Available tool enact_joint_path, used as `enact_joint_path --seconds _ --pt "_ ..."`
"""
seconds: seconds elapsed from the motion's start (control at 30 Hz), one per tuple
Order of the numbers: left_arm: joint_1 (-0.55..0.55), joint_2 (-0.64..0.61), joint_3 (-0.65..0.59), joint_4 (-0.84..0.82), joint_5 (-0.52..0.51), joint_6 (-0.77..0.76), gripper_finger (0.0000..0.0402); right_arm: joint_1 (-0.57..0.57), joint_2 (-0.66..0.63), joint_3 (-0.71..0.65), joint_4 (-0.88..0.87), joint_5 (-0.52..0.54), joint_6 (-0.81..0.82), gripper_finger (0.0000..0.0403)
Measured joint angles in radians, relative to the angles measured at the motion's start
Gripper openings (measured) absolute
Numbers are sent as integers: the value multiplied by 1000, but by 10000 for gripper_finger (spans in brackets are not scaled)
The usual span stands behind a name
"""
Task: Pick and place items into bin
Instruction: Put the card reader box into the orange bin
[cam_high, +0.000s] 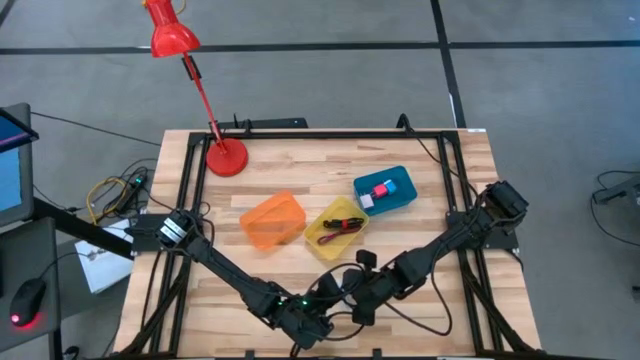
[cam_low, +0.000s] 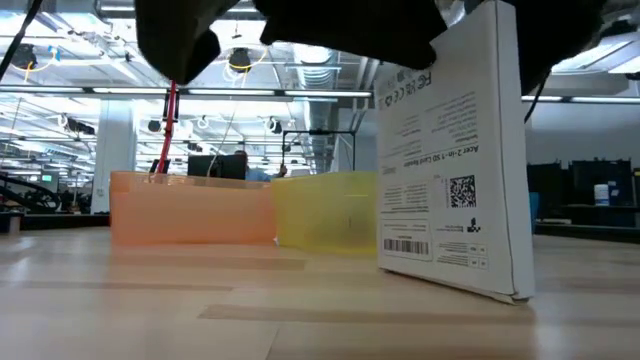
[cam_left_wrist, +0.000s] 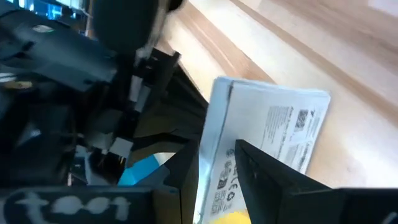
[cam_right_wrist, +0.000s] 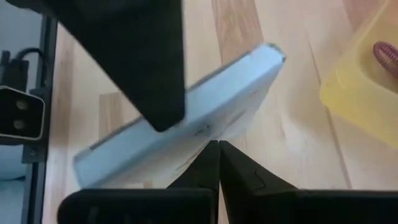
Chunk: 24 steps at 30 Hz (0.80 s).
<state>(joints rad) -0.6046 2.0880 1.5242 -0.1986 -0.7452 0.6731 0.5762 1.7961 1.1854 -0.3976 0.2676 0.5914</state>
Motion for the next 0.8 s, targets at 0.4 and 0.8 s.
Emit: enact_joint_path --seconds 0.4,0.8 --pt "-15 0 0 -35 -16 -41 96 25 -2 8 45 5 -17 0" --pt "-40 2 1 -45 -92 7 96 79 -67 9 130 132 -54 0"
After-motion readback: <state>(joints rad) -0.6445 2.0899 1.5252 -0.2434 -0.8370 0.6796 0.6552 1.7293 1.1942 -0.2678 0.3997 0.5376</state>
